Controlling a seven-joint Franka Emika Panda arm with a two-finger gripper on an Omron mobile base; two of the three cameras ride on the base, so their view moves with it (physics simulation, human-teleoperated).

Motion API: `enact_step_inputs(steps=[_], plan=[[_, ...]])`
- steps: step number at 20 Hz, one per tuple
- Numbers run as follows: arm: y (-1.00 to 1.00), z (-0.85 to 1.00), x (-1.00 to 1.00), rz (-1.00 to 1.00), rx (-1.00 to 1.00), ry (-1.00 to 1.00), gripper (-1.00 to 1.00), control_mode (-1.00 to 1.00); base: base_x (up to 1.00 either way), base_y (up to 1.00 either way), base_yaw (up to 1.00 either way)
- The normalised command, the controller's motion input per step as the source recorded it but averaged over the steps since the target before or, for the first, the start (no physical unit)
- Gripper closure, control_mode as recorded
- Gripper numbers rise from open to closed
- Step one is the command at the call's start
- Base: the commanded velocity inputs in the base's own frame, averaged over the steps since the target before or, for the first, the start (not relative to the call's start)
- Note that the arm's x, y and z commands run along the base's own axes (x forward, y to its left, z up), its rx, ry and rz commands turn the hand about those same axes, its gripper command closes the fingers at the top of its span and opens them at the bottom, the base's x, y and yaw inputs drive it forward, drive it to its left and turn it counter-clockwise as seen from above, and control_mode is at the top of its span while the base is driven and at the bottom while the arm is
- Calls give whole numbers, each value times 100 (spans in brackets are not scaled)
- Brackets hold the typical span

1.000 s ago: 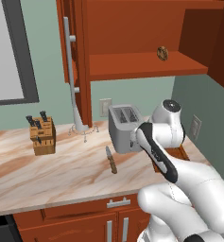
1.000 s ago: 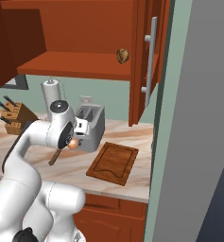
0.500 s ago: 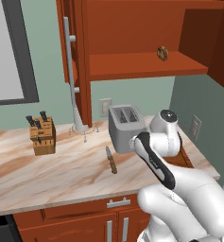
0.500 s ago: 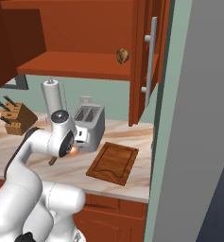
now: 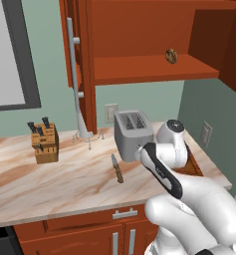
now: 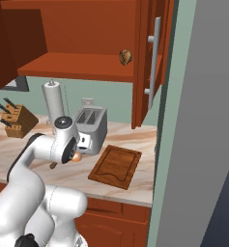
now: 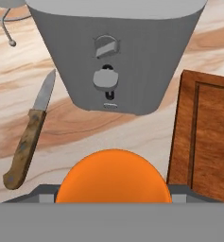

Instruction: Pick the bread, place it on the cutting board, pick the jam, place it on the counter, and close the cabinet.

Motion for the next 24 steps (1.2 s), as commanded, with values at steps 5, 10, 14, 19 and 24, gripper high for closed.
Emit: enact_step_inputs(steps=[5, 10, 14, 19, 24], plan=[[0, -36, 0, 0, 0, 1, 100, -100, 0, 0, 0], [0, -31, 0, 0, 0, 0, 100, -100, 0, 0, 0], [0, -31, 0, 0, 0, 0, 100, -100, 0, 0, 0], [0, -34, 2, 0, 0, 0, 100, -100, 0, 0, 0], [1, -37, 11, 0, 0, -1, 100, -100, 0, 0, 0]])
